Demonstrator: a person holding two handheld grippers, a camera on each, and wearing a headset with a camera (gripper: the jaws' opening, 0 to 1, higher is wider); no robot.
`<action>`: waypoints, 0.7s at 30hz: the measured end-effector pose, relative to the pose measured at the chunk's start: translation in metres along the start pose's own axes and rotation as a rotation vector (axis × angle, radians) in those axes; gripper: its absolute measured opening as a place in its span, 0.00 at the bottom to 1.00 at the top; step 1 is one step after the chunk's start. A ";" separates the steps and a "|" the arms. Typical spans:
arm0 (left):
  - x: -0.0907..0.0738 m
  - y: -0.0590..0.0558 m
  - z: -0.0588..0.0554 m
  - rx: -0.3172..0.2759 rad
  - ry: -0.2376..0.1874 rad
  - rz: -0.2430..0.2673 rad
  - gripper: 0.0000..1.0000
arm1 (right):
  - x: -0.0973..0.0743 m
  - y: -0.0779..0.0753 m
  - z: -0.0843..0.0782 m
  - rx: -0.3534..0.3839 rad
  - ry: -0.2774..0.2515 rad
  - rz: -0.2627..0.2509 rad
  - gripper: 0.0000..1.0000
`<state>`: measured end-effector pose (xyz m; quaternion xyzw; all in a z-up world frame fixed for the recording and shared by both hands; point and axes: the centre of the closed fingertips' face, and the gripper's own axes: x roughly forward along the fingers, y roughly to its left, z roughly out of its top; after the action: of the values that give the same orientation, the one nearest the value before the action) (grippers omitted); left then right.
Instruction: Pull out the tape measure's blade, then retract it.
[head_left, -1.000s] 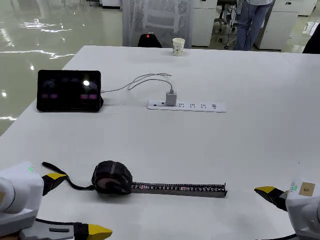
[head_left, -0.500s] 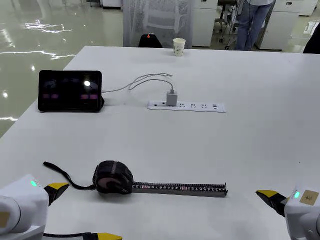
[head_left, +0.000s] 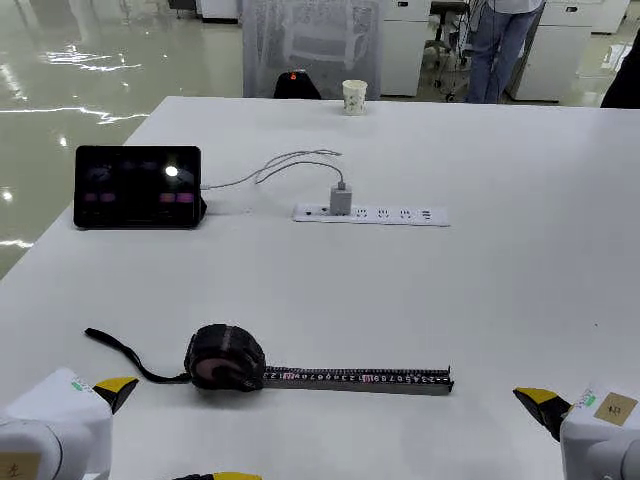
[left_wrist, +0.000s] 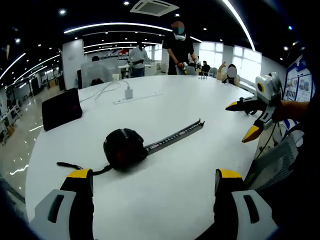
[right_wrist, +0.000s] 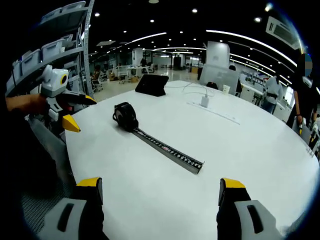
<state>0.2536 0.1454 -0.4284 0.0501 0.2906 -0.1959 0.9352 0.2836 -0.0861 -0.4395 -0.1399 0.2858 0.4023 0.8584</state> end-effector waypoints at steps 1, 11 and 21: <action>0.000 -0.001 0.000 -0.001 0.004 0.003 0.99 | -0.001 0.001 0.002 0.005 -0.006 -0.006 0.96; -0.002 -0.009 0.005 -0.032 -0.009 0.048 0.99 | -0.002 0.011 0.008 0.039 -0.018 -0.053 0.97; -0.007 -0.007 0.005 -0.061 -0.022 0.112 0.99 | -0.005 0.016 0.014 0.101 -0.033 -0.105 0.99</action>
<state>0.2484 0.1400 -0.4200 0.0354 0.2829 -0.1350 0.9489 0.2743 -0.0727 -0.4253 -0.1047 0.2840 0.3440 0.8888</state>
